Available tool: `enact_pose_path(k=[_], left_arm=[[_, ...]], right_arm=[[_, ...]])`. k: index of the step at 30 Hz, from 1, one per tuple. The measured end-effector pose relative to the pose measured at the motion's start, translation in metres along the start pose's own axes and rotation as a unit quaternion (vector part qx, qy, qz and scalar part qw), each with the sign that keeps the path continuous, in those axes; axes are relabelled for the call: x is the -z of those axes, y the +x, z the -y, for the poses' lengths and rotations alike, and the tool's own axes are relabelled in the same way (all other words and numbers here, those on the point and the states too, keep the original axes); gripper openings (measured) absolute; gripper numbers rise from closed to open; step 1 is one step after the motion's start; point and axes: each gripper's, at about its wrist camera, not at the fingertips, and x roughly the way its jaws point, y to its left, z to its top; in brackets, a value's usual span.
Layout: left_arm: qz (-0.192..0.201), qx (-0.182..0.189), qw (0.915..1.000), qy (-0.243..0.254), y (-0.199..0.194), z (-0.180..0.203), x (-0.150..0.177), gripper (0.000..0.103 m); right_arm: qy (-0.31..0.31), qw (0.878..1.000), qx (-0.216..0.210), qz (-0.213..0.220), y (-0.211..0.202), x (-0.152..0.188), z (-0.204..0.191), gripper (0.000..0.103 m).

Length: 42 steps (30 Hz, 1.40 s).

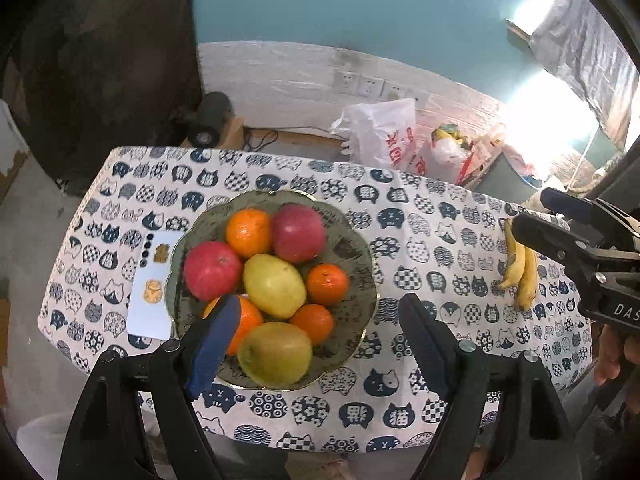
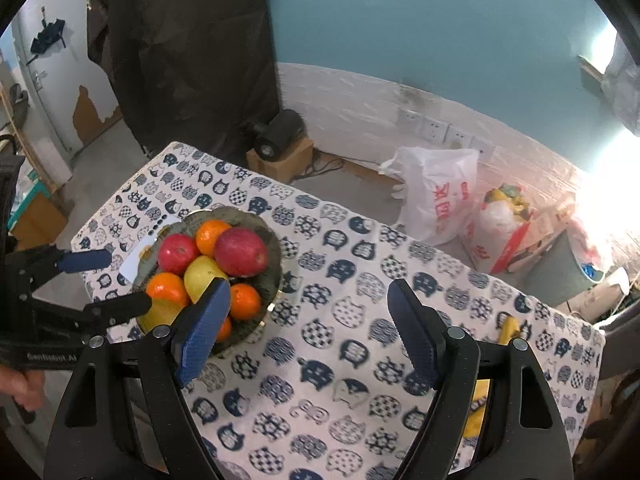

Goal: Organize fruits
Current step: 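Move both grippers back toward the two bananas on the cloth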

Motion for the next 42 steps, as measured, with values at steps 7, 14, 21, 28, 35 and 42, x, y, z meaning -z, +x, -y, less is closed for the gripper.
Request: enact_pose_path(k=[7,14,21,28,35,42], left_arm=[[0.001,0.013,0.9993,0.034,-0.001,0.04,-0.006,0.082],[0.002,0.028,0.9969,0.073,0.004,0.086,-0.01,0.082],[0.006,0.036,0.9936,0.107,0.01,0.131,-0.018,0.082],[0.005,0.054,0.9885,0.141,0.014,0.174,-0.021,0.082],[-0.003,0.06,0.9831,0.173,0.03,0.207,-0.022,0.082],[-0.025,0.071,0.9802,0.183,0.065,0.226,-0.027,0.082]], right_arm=[[0.027,0.999,0.021,0.003,-0.021,0.02,0.037,0.08],[0.061,0.997,0.042,0.008,-0.04,0.04,0.079,0.08],[0.103,0.992,0.069,0.007,-0.055,0.063,0.127,0.08],[0.137,0.987,0.089,0.013,-0.072,0.084,0.164,0.08],[0.163,0.981,0.108,-0.004,-0.072,0.107,0.197,0.08],[0.186,0.974,0.118,-0.043,-0.043,0.127,0.224,0.08]])
